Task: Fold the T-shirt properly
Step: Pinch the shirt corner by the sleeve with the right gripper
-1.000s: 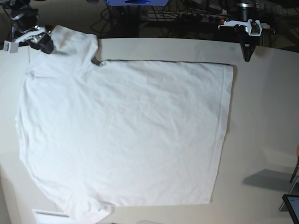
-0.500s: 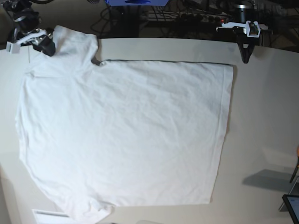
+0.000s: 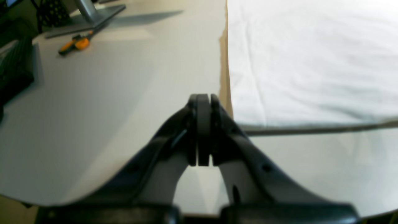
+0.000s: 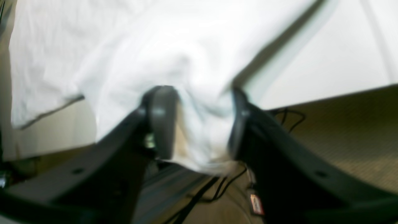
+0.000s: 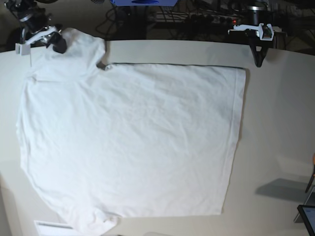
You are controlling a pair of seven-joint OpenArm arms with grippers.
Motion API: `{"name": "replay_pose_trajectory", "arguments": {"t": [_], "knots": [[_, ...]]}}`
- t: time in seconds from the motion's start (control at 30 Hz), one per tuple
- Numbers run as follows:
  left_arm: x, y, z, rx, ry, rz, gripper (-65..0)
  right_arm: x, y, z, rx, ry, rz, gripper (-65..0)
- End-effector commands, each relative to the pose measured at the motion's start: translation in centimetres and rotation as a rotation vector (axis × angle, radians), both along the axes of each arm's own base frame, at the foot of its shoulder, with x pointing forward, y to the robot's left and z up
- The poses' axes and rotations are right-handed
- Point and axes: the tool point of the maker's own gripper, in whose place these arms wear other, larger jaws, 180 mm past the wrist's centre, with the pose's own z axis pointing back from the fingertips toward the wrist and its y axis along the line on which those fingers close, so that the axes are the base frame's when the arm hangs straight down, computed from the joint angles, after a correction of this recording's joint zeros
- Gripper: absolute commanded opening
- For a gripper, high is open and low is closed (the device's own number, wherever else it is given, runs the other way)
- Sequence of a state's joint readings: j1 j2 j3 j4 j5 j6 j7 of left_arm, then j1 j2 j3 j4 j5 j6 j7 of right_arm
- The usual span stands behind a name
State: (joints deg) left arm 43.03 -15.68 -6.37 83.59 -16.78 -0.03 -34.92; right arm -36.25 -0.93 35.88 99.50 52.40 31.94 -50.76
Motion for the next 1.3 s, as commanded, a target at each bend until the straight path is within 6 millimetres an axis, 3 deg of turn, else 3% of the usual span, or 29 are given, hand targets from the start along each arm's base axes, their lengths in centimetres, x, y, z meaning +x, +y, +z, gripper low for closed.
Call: {"name": "replay_pose_trajectory", "arguments": {"t": [0.0,0.17,0.7,0.9,1.27], "knots": [[0.0,0.4,0.7,0.012,-0.027,-0.002,-65.0,-1.4,0.5,-0.6,-0.006,0.061,0.039,-47.3],[-0.3,0.7,-0.1,0.013,-0.005,0.011,-65.0,-1.1,2.3,0.2,0.003,0.036,0.092,-49.5],[0.1,0.9,-0.2,0.013,-0.014,0.016,-65.0,-1.1,2.7,1.3,-0.009,0.018,0.116,-49.2],[0.2,0.9,-0.3,0.012,-0.012,0.016,-65.0,-0.7,3.6,2.2,0.074,-0.012,0.11,-49.6],[0.1,0.6,-0.3,0.002,-0.017,0.023,-65.0,-0.6,3.8,2.1,0.087,-0.006,0.118,-50.2]]}}
